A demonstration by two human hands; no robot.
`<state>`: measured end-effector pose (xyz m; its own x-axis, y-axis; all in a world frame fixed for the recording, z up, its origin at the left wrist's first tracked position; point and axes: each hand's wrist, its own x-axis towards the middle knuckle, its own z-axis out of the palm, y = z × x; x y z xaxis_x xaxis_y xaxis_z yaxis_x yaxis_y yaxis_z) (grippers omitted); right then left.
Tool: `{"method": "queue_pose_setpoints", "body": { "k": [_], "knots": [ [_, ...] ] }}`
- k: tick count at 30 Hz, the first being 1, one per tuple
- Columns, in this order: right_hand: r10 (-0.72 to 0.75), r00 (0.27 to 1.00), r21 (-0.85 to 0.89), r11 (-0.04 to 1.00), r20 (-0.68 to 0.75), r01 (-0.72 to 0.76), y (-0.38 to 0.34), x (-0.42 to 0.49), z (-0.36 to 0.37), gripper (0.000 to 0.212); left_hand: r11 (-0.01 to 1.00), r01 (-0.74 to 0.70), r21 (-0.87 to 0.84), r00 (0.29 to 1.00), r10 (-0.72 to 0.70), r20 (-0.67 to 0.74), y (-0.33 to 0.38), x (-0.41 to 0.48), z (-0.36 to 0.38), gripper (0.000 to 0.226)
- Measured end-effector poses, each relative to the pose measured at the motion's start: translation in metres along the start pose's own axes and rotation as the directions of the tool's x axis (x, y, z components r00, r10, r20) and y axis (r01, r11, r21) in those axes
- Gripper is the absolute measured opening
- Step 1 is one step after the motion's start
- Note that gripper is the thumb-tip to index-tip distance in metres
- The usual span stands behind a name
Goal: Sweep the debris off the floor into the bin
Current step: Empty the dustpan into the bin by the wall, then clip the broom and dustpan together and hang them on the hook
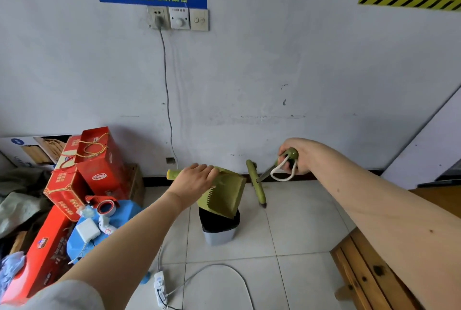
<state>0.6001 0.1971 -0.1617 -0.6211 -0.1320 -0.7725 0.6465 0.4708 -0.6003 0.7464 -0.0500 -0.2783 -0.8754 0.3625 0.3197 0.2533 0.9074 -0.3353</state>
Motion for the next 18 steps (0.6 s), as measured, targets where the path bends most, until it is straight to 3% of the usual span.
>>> {"method": "queue_pose_setpoints", "body": {
  "k": [4, 9, 13, 18],
  "knots": [
    [-0.047, 0.995, -0.037, 0.998, 0.086, 0.050, -0.020, -0.023, -0.032, 0.020, 0.995, 0.102, 0.012, 0.995, -0.102, 0.003, 0.006, 0.066, -0.026, 0.044],
    [-0.116, 0.975, 0.028, 0.993, 0.189, 0.112, -0.054, -0.045, -0.058, 0.024, 0.990, 0.128, 0.060, 0.991, -0.130, 0.026, 0.020, 0.132, -0.049, 0.035],
    [-0.166, 0.945, 0.111, 0.984, 0.280, 0.140, -0.087, -0.053, -0.065, 0.016, 0.980, 0.184, 0.081, 0.982, -0.187, 0.022, 0.027, 0.165, -0.054, 0.033],
    [-0.207, 0.919, 0.023, 0.977, 0.335, 0.211, -0.134, -0.033, -0.069, 0.019, 0.978, 0.204, 0.031, 0.979, -0.205, 0.009, 0.012, 0.191, -0.037, 0.033]
  ]
}}
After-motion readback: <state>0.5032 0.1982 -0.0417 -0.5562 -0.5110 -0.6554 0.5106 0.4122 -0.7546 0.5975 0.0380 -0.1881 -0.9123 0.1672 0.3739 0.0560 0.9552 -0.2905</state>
